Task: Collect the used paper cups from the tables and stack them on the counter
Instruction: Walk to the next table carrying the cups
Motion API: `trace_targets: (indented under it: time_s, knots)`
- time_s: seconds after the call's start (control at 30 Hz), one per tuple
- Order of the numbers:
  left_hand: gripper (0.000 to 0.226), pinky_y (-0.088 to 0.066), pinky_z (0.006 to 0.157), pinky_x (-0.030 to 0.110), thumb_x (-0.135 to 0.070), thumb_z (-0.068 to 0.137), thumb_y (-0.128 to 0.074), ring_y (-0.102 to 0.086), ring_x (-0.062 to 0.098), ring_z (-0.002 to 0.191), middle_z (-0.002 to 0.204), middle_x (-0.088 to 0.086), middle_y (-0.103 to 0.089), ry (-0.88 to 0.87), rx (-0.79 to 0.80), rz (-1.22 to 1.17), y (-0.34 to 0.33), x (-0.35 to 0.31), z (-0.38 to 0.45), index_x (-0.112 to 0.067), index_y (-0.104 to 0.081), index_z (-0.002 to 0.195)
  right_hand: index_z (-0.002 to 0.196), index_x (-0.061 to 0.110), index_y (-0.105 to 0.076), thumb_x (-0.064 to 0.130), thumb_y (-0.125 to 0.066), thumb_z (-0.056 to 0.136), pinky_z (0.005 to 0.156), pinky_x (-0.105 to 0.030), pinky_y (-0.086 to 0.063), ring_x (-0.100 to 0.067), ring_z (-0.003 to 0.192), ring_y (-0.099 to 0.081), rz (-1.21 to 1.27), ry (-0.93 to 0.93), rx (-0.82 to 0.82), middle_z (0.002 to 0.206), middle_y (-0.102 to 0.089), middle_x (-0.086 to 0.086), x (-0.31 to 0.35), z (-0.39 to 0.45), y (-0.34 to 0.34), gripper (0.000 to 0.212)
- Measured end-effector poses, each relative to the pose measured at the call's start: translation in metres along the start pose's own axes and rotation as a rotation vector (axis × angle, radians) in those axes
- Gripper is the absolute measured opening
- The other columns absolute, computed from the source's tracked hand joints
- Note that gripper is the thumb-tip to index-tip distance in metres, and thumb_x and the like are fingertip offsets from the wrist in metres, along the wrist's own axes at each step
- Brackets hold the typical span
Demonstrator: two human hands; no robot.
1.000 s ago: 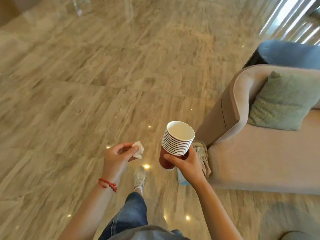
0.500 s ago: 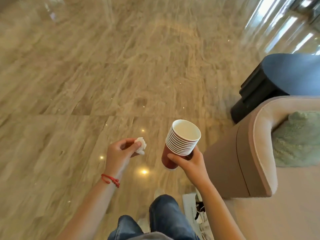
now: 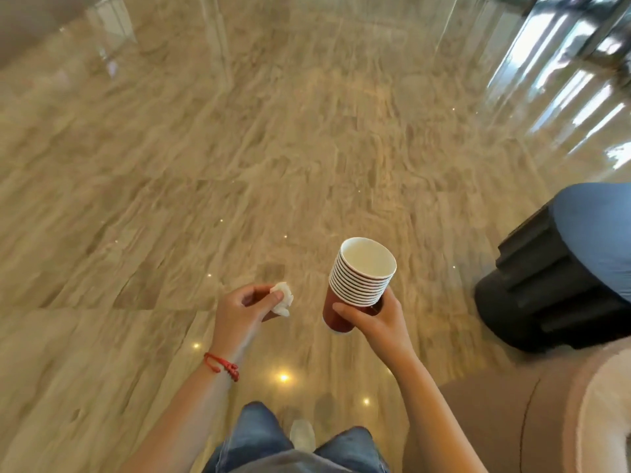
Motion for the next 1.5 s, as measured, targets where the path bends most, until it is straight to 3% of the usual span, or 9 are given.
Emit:
trace_targets:
  time_s: [0.17,0.47,0.67,0.8,0.97,1.13,1.23,1.4,1.5]
  knots:
    - [0.013,-0.057,0.057,0.02,0.0,0.077,-0.069,-0.07,0.013,0.066,0.067,0.0,-0.073,-0.004,-0.037,-0.045,-0.017,-0.033,0.109,-0.013,-0.071,0.075,0.117,0.017,-0.057,0.013,-0.083,0.067,0.085,-0.031,-0.054,-0.01,0.098,-0.066,0.008,-0.022,0.024,0.103,-0.07,0.004,0.014,0.108,-0.017,0.057]
    - [0.008,-0.057,0.057,0.02,-0.001,0.076,-0.071,-0.071,0.013,0.065,0.069,0.003,-0.073,0.0,-0.024,-0.055,-0.052,-0.096,0.344,-0.008,-0.072,0.08,0.112,0.015,-0.058,0.008,-0.082,0.068,0.08,-0.025,-0.055,-0.011,0.096,-0.066,0.011,-0.013,-0.007,0.101,-0.071,0.001,0.06,0.341,-0.064,0.051]
    - [0.012,-0.055,0.056,0.018,-0.002,0.076,-0.071,-0.07,0.011,0.066,0.069,-0.001,-0.073,-0.013,-0.025,-0.044,-0.073,-0.161,0.491,-0.014,-0.071,0.074,0.111,0.013,-0.06,0.012,-0.083,0.066,0.077,-0.022,-0.054,-0.009,0.093,-0.067,0.003,0.008,-0.041,0.099,-0.071,0.002,0.113,0.486,-0.082,0.05]
    - [0.009,-0.056,0.058,0.019,-0.004,0.076,-0.071,-0.07,0.015,0.07,0.078,0.005,-0.073,0.007,0.013,-0.025,-0.108,-0.177,0.576,-0.013,-0.071,0.078,0.113,0.015,-0.06,0.015,-0.084,0.065,0.077,-0.023,-0.054,-0.008,0.095,-0.066,0.002,-0.025,-0.095,0.101,-0.071,0.003,0.118,0.568,-0.078,0.054]
    - [0.014,-0.057,0.058,0.019,-0.002,0.077,-0.07,-0.07,0.01,0.065,0.068,-0.004,-0.074,-0.004,0.047,-0.006,-0.161,-0.192,0.69,-0.016,-0.071,0.075,0.113,0.017,-0.059,0.017,-0.085,0.065,0.077,-0.025,-0.055,-0.008,0.095,-0.066,-0.03,-0.014,-0.091,0.101,-0.071,0.004,0.121,0.694,-0.073,0.054]
    - [0.007,-0.058,0.06,0.024,-0.003,0.076,-0.072,-0.071,0.017,0.069,0.073,0.004,-0.074,-0.01,0.019,0.016,-0.213,-0.228,0.802,-0.008,-0.073,0.08,0.112,0.018,-0.059,0.018,-0.085,0.064,0.076,-0.024,-0.054,-0.007,0.094,-0.066,-0.031,-0.009,-0.075,0.1,-0.071,0.005,0.144,0.828,-0.063,0.054]
    - [0.009,-0.055,0.056,0.019,0.0,0.076,-0.07,-0.07,0.014,0.065,0.068,0.002,-0.073,-0.037,0.025,0.0,-0.241,-0.262,0.868,-0.008,-0.072,0.078,0.112,0.018,-0.059,0.016,-0.084,0.065,0.078,-0.025,-0.055,-0.008,0.094,-0.066,-0.03,-0.007,-0.048,0.1,-0.071,0.005,0.168,0.905,-0.057,0.053]
    - [0.012,-0.054,0.055,0.017,0.001,0.077,-0.069,-0.07,0.011,0.063,0.068,-0.002,-0.074,-0.051,0.009,0.001,-0.272,-0.298,0.977,-0.01,-0.072,0.079,0.11,0.022,-0.06,0.017,-0.084,0.066,0.075,-0.023,-0.055,-0.007,0.093,-0.066,-0.029,-0.019,-0.015,0.098,-0.071,0.007,0.196,1.022,-0.06,0.05]
    - [0.012,-0.055,0.057,0.018,-0.002,0.076,-0.07,-0.071,0.013,0.067,0.071,-0.001,-0.074,-0.037,-0.003,0.001,-0.291,-0.309,1.05,-0.014,-0.072,0.078,0.106,0.025,-0.06,0.015,-0.084,0.066,0.069,-0.014,-0.051,-0.002,0.089,-0.066,-0.041,-0.001,-0.003,0.094,-0.071,0.014,0.206,1.099,-0.069,0.047]
Point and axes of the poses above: each hand's wrist, its own z-axis towards the middle knuckle, its own y-axis out of the back of the hand, x = y × z, the point moved 3 cm from there along z, towards the middle knuckle
